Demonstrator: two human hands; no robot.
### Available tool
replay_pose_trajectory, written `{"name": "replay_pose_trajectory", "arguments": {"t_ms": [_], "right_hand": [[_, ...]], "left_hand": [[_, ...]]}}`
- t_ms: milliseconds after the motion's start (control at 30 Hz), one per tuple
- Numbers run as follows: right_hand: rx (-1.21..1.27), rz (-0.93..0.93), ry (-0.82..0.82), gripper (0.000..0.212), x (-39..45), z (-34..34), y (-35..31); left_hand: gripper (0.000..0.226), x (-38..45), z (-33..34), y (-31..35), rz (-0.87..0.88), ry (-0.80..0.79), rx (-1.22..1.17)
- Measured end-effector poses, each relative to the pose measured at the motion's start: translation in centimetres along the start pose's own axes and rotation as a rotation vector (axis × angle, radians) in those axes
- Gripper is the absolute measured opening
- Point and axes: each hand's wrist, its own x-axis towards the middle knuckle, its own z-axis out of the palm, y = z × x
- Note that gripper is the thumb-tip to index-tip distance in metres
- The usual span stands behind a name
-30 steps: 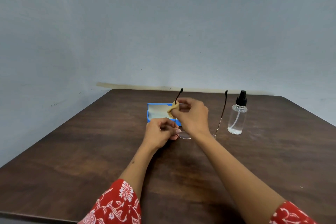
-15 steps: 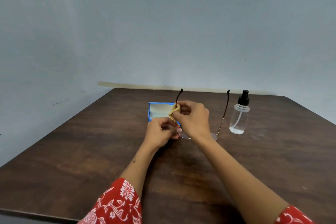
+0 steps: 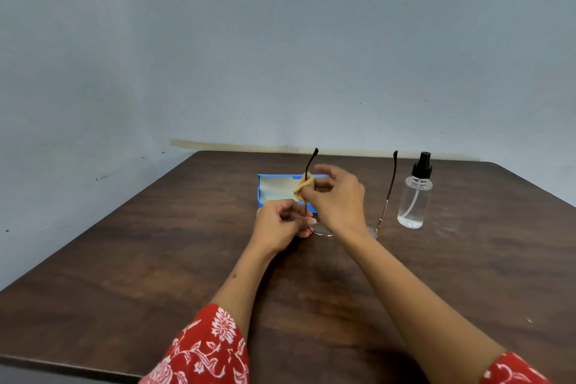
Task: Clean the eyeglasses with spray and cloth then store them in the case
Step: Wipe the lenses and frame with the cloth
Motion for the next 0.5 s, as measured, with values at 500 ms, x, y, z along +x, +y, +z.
{"name": "replay_pose_trajectory", "arguments": {"t_ms": [500], "right_hand": [[0.098, -0.058, 0.044, 0.019, 0.3, -0.3, -1.3]], "left_hand": [[0.019, -0.1, 0.0, -0.1, 0.006, 0.020, 0.037]]}}
